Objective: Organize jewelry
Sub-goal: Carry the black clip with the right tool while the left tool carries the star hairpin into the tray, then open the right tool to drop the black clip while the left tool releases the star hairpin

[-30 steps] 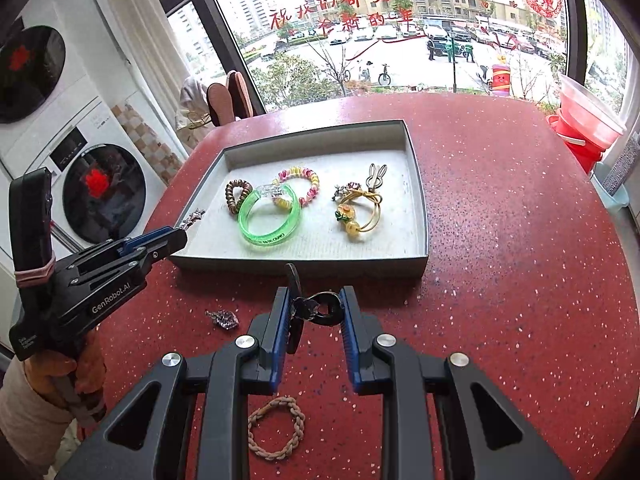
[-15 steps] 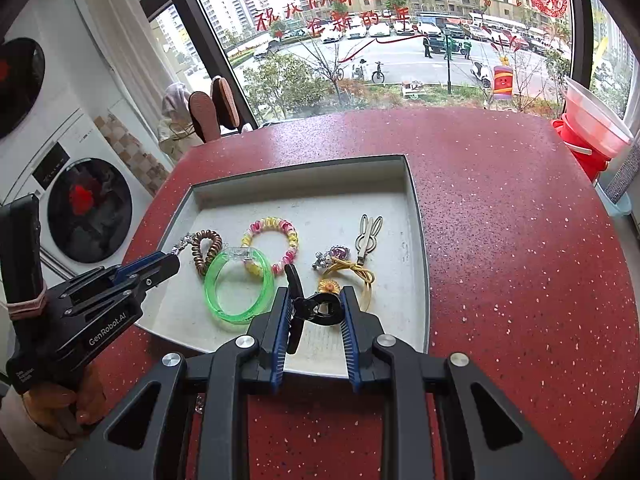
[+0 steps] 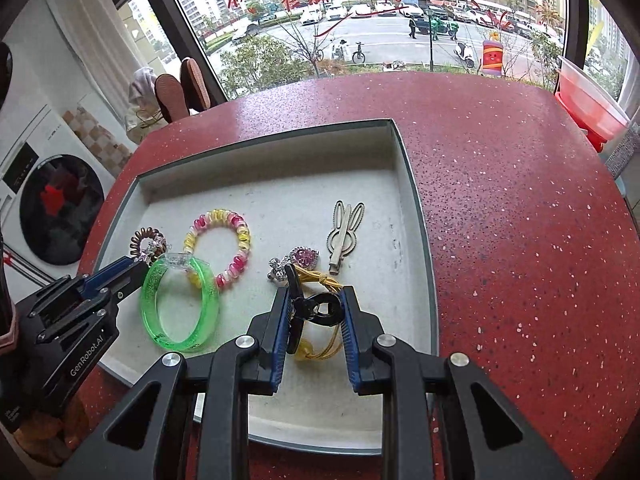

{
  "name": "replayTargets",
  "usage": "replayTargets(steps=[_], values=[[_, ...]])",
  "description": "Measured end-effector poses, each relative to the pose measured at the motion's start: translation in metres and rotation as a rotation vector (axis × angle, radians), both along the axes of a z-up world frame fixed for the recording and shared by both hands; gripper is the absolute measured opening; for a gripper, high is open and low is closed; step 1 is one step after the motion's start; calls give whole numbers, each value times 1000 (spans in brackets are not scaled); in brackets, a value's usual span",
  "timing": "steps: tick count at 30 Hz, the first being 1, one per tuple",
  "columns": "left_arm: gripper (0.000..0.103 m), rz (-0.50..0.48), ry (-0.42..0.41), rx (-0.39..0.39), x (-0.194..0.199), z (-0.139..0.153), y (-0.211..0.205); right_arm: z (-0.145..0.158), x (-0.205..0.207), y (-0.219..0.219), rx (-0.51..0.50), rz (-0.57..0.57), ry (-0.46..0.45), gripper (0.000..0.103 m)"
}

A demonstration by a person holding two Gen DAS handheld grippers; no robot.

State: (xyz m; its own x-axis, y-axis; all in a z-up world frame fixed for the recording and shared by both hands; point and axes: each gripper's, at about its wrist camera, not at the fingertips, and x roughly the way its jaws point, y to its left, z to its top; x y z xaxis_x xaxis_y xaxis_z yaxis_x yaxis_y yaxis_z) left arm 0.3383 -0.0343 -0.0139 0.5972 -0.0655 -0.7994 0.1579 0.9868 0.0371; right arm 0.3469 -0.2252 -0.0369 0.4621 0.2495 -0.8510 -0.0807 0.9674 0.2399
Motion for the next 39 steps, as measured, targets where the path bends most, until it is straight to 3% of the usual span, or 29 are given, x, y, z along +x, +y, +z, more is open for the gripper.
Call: replayTargets(steps=[6, 10, 16, 26, 34, 35, 36, 37, 39], values=[[36, -12, -21, 56, -5, -5, -8, -8, -1, -3, -17, -4, 14, 31], [36, -15, -26, 75, -8, -4, -12, -5, -2, -5, 5, -4, 10, 56], [36, 5, -13, 49, -10, -3, -8, 3, -8, -8, 56, -18, -9, 68], [37, 1, -56, 55, -15, 10, -7, 16, -18, -10, 98, -27, -44, 76], [38, 3, -53, 34, -21, 16, -4, 25, -26, -7, 95, -26, -58, 77], [60, 4, -53, 31, -23, 17, -3, 26, -28, -8, 95, -25, -61, 77], [96, 10, -60, 27, -25, 20, -2, 28, -30, -7, 95, -24, -64, 77], [103, 20, -85, 20, -30, 24, 0, 30, -32, -6, 94, -22, -68, 77], [103, 19, -124, 9, -38, 33, 1, 33, -36, -4, 90, -15, -76, 79]])
